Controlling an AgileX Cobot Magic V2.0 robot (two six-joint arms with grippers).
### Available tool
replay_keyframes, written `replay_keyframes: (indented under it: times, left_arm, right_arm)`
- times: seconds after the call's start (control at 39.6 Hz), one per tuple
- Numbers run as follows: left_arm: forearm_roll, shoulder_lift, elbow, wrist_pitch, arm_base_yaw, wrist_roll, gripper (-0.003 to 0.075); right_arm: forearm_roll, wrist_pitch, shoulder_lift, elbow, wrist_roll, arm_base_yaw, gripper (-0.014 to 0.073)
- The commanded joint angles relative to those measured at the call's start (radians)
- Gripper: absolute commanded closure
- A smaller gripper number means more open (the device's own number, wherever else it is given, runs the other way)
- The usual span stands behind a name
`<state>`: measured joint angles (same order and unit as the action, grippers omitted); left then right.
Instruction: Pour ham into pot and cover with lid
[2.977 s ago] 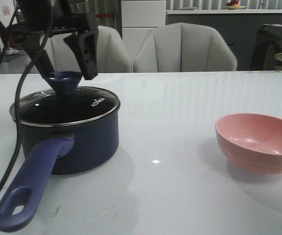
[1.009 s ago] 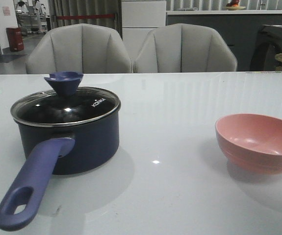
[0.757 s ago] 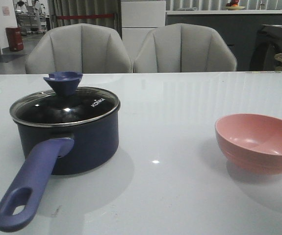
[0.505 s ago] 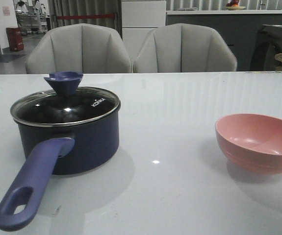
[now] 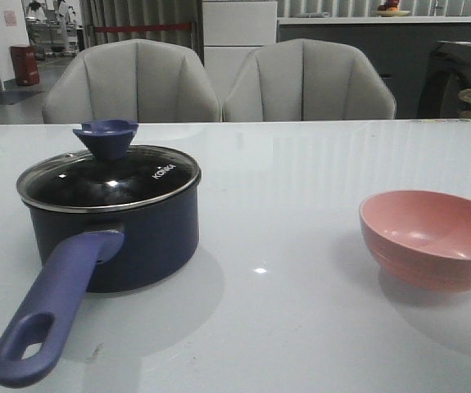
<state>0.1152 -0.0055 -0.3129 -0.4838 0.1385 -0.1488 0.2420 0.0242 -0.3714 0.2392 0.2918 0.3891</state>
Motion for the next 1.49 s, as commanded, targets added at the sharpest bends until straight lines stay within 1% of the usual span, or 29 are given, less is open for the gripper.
replay_keyframes:
  times: [0.0,0.13,0.23,0.28,0.35,0.4,0.53,0.63,0.71,1.08,1.16,1.31,1.46]
  left_arm:
    - [0.002,0.006,0.022,0.181,-0.026,0.021,0.0606]
    - [-0.005,0.005,0.119,0.309,-0.106,0.051,0.0606]
    - [-0.007,0.005,0.180,0.358,-0.163,0.081,0.0606]
    - [-0.028,0.005,0.206,0.385,-0.181,0.124,0.0606]
    - [-0.072,0.005,0.244,0.418,-0.185,0.198,0.0606]
    - [-0.083,0.005,0.267,0.445,-0.185,0.219,0.0606]
    - [-0.083,0.005,0.322,0.521,-0.183,0.223,0.0606]
    - [-0.083,-0.006,0.351,0.553,-0.183,0.235,0.0606]
    - [-0.085,-0.023,0.351,0.526,-0.183,0.242,0.0606]
    - [-0.096,-0.023,0.351,0.516,-0.180,0.242,0.0606]
    - [-0.115,-0.023,0.351,0.512,-0.156,0.242,0.0606]
    - [-0.115,-0.023,0.351,0.512,-0.059,0.242,0.0606]
    - [-0.115,-0.023,0.351,0.512,-0.050,0.242,0.0606]
  right_arm:
    - [0.000,-0.074,-0.004,0.029,0.006,0.002,0.0439]
    - [0.000,-0.074,-0.004,0.029,0.006,0.002,0.0439]
    - [0.000,-0.074,-0.004,0.029,0.006,0.002,0.0439]
    - [0.000,-0.074,-0.004,0.029,0.006,0.002,0.0439]
    - [0.000,-0.074,-0.004,0.029,0.006,0.002,0.0439]
    - [0.000,-0.074,-0.004,0.029,0.006,0.002,0.0439]
    - [0.000,-0.074,-0.004,0.029,0.006,0.002,0.0439]
    - [0.000,-0.074,-0.004,0.029,0.006,0.002,0.0439]
    - [0.000,-0.074,-0.004,0.029,0.006,0.002,0.0439]
    - [0.000,-0.073,-0.004,0.029,0.006,0.002,0.0439]
    - [0.000,-0.073,-0.004,0.029,0.006,0.002,0.0439]
    - [0.000,-0.073,-0.004,0.029,0.006,0.002,0.0439]
    - [0.000,-0.073,-0.004,0.029,0.006,0.002,0.0439]
